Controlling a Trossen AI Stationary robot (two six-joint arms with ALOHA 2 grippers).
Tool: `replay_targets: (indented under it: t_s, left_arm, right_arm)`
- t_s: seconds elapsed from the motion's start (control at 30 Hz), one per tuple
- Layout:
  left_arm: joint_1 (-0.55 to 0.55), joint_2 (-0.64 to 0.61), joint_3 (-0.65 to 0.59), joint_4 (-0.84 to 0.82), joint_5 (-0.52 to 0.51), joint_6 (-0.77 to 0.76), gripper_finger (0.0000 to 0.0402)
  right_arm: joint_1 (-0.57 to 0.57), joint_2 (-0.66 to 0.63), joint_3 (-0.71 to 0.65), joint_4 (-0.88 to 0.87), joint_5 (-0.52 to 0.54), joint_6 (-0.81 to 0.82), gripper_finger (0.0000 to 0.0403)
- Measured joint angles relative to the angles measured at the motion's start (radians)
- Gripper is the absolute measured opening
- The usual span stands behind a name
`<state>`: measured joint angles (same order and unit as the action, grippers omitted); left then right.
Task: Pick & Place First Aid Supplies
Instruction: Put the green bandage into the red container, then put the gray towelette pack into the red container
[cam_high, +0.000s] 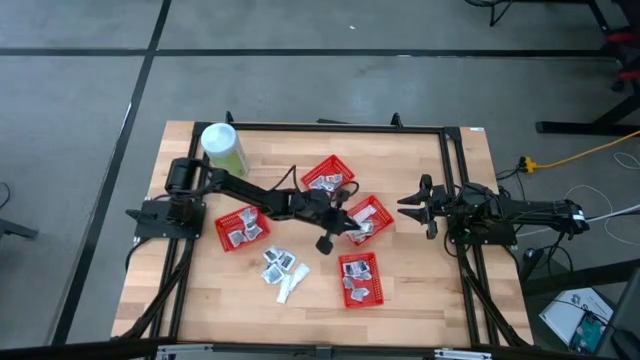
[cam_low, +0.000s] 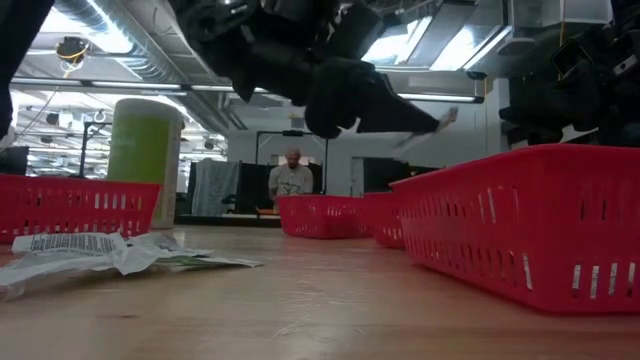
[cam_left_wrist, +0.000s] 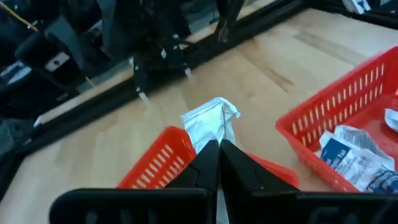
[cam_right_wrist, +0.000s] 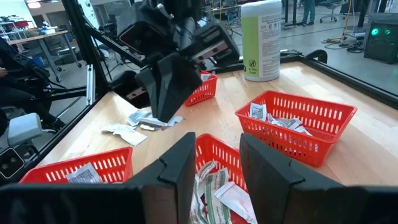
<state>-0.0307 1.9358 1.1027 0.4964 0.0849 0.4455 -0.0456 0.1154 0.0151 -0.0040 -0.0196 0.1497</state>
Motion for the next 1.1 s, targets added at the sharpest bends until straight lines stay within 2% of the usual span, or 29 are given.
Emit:
replay_targets:
  t_s: [0.2,0.4,0.6,0.83,1.1]
  left_arm:
    - [0.014,0.052,0.0,0.074,0.005,0.048,0.0003]
    - [0.022,0.095,0.0,0.116,-0.009,0.05,0.002]
    - [0.022,0.097,0.0,0.096,-0.094,0.04,0.0057]
    - [0.022,0.097,0.0,0.029,-0.105,0.04,0.0103]
    - [0.007,0.067,0.0,-0.032,-0.151,0.04,0.0113]
  right_arm:
    - [0.0,0.0,0.0,0.0,0.0,0.0,0.0126]
    - [0.0,0.0,0.0,0.0,0.0,0.0,0.0126]
    - [0.0,0.0,0.0,0.0,0.0,0.0,0.0126]
    - [0.0,0.0,0.0,0.0,0.0,0.0,0.0126]
    - [0.0,0.0,0.0,0.0,0.0,0.0,0.0126]
